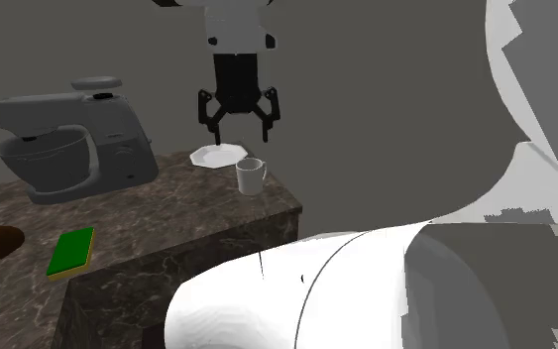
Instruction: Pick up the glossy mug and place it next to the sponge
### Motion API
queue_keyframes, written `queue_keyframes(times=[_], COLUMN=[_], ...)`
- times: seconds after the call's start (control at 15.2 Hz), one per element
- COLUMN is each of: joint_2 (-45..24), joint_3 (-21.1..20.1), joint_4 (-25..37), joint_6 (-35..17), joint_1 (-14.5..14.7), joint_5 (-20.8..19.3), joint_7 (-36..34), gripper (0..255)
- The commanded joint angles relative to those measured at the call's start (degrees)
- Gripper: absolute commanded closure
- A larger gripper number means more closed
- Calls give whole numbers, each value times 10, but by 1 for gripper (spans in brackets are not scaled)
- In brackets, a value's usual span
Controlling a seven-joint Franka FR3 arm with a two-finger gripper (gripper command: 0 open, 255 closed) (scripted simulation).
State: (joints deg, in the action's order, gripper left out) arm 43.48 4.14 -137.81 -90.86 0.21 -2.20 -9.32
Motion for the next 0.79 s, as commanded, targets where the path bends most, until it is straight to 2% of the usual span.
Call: queue_keyframes(times=[0.0, 0.73], joint_2=[0, -238], joint_3=[0, 4], joint_4=[0, 70], joint_6=[0, -160], joint_1=[0, 2], joint_5=[0, -9], joint_7=[0, -8], gripper=[0, 0])
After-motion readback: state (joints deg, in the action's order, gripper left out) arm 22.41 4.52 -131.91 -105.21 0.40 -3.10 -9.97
